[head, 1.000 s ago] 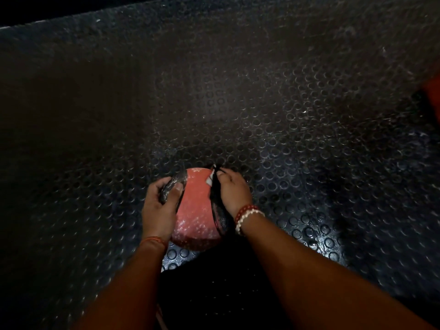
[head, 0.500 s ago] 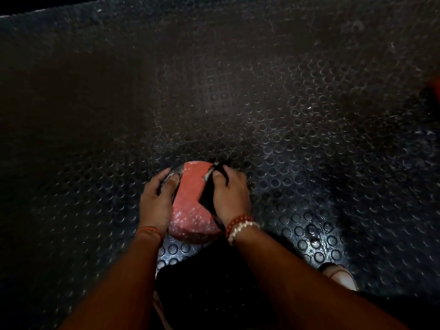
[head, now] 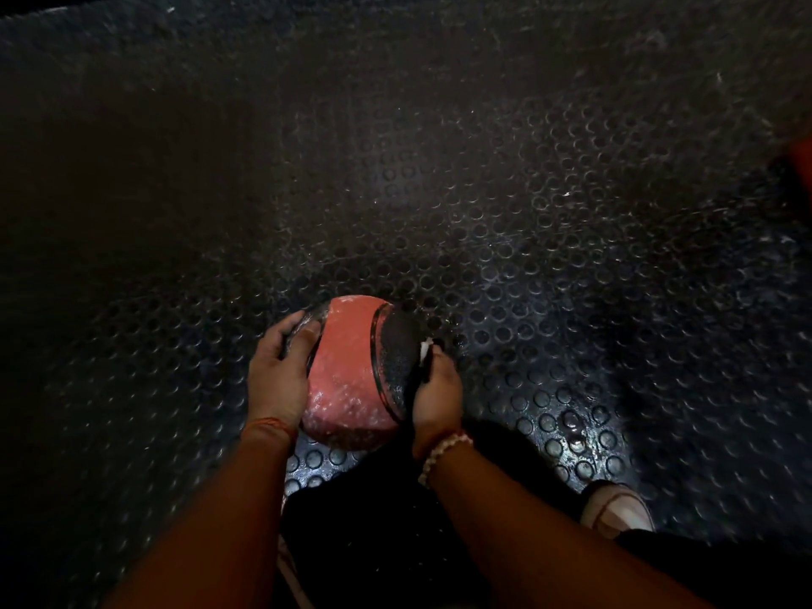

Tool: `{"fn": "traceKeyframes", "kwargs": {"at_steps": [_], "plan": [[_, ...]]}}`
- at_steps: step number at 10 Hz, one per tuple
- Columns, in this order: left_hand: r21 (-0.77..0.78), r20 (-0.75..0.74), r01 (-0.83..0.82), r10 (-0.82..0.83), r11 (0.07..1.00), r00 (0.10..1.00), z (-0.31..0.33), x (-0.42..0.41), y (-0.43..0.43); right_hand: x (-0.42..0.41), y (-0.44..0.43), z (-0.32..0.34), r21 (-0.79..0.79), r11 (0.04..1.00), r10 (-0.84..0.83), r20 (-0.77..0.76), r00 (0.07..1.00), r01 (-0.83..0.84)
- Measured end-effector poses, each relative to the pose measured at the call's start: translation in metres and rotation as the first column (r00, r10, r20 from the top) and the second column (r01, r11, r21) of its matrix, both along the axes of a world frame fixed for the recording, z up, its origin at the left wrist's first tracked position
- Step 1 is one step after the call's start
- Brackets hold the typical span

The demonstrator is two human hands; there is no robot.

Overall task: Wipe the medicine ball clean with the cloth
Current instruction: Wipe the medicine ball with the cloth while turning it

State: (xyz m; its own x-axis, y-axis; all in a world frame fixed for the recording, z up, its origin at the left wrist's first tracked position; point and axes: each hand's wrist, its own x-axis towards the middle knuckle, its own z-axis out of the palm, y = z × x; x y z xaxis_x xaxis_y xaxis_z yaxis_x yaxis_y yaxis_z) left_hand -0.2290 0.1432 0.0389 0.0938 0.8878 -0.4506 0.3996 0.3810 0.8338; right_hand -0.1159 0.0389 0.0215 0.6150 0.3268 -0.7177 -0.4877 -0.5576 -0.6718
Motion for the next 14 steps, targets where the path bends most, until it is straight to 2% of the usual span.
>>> {"fn": "traceKeyframes", "kwargs": {"at_steps": [1,2,3,4,5,6,7,8,9,10,11,12,13,14], "plan": [[0.012,0.003,-0.021,0.021,1.000,1.000,0.002,0.001,0.000,-0.021,0.004,0.021,0.014,1.000,0.000,0.214,0.977,-0.003],[0.019,0.000,-0.008,0.008,1.000,1.000,0.003,0.000,-0.002,-0.012,0.010,0.032,0.006,0.946,0.285,0.455,0.844,-0.323],[0.022,-0.010,-0.002,0.002,1.000,1.000,0.000,-0.002,-0.003,0.020,0.030,0.023,-0.028,0.865,0.457,0.456,0.763,-0.502],[0.017,-0.012,-0.006,0.006,1.000,1.000,-0.002,-0.004,-0.007,0.040,0.048,0.015,0.025,0.843,0.509,0.282,0.813,-0.537],[-0.004,0.005,0.009,-0.009,1.000,1.000,0.001,-0.003,-0.011,0.054,0.051,0.004,0.082,0.912,0.393,0.109,0.913,-0.402],[-0.006,-0.004,0.003,-0.003,1.000,1.000,0.002,-0.002,-0.011,0.049,0.028,-0.002,0.005,0.897,0.442,0.039,0.896,-0.443],[0.001,-0.009,-0.002,0.002,1.000,1.000,0.000,-0.002,-0.008,0.032,0.002,-0.012,-0.025,0.966,0.255,-0.037,0.966,-0.256],[-0.002,0.010,-0.026,0.026,1.000,1.000,0.000,0.001,-0.006,-0.005,-0.005,-0.012,0.024,1.000,-0.003,-0.074,0.997,0.005],[-0.010,0.053,-0.073,0.074,0.997,0.996,0.001,0.002,-0.005,-0.040,-0.005,0.016,0.042,0.999,-0.022,0.294,0.956,0.010],[-0.013,0.081,-0.090,0.091,0.996,0.993,0.003,0.000,-0.009,-0.042,0.003,0.024,0.015,0.976,0.176,0.527,0.832,-0.216],[-0.009,0.088,-0.101,0.102,0.995,0.991,0.001,-0.003,-0.012,-0.016,0.014,0.016,-0.014,0.938,0.294,0.560,0.775,-0.346],[-0.016,0.080,-0.122,0.122,0.992,0.989,-0.002,-0.005,-0.014,0.008,0.020,0.010,0.053,0.950,0.258,0.418,0.871,-0.307],[-0.015,0.077,-0.139,0.140,0.990,0.987,-0.002,-0.003,-0.017,0.017,0.022,-0.005,0.083,0.988,0.118,0.169,0.979,-0.133],[-0.013,0.065,-0.142,0.143,0.990,0.988,-0.002,-0.002,-0.017,0.012,0.016,-0.014,0.032,0.994,-0.104,-0.081,0.991,0.107]]}}
